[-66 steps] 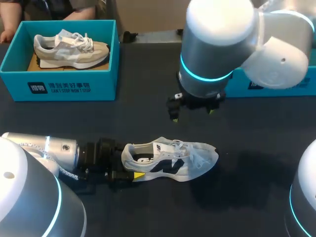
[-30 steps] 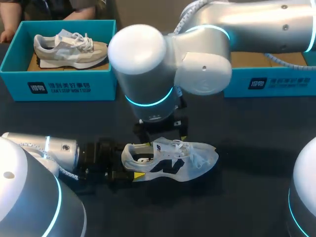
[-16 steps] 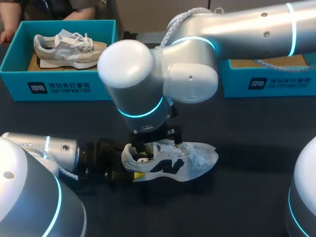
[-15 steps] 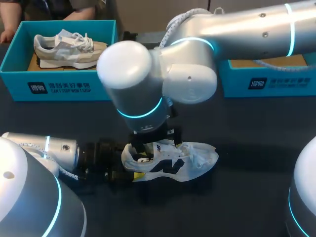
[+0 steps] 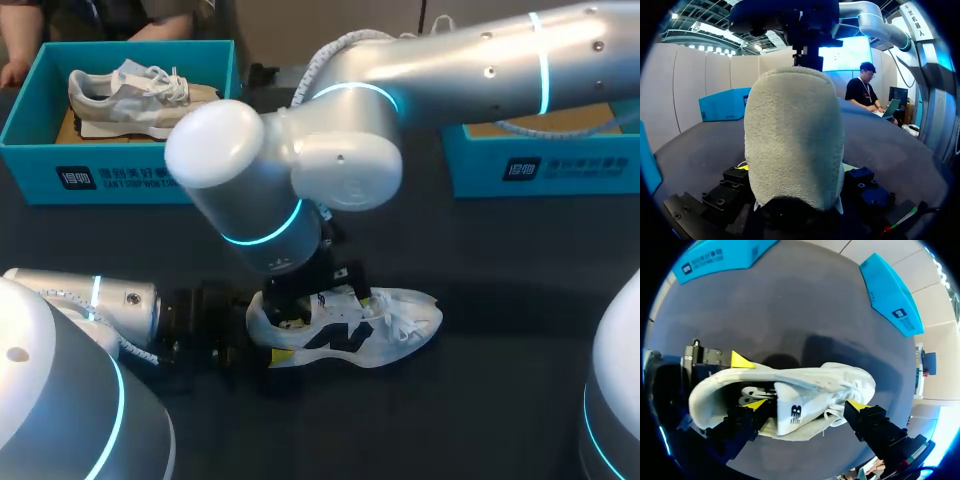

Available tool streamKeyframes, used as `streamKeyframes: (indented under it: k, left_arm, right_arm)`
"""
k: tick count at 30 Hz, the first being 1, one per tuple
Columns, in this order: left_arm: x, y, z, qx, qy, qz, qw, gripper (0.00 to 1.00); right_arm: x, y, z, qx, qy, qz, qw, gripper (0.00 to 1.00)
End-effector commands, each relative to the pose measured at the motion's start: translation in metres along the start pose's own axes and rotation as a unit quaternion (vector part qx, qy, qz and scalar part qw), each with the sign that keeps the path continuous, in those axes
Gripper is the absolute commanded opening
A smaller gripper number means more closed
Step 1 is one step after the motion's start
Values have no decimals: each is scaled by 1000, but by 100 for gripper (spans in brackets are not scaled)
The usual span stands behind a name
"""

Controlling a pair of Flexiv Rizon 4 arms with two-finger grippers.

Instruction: Take the shoe out of the shoebox, open the shoe tongue, remove and reinsert the insole, then place the shoe into the shoebox

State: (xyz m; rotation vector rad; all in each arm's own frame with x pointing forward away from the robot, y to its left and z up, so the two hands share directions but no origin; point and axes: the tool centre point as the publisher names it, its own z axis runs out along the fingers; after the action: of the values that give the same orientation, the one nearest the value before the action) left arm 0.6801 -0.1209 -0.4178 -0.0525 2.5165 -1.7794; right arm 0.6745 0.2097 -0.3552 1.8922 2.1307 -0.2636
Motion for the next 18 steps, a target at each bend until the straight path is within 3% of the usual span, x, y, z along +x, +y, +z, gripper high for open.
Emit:
streamKeyframes:
  k: [1,10,16,18]
  left_arm:
    - [-2,3,1,-2,1,0,1000,0]
    - [-2,3,1,-2,1,0,1000,0]
    - [-2,3,1,-2,1,0,1000,0]
    - [-2,3,1,-2,1,0,1000,0]
  right_arm:
    - [1,-4,1,2,-88,167,982,100]
    - [-23,-4,-12,-8,-106,196,975,100]
    - [-28,-5,-28,-17,-99,210,973,100]
    - [-30,-4,-29,-18,-94,210,973,85]
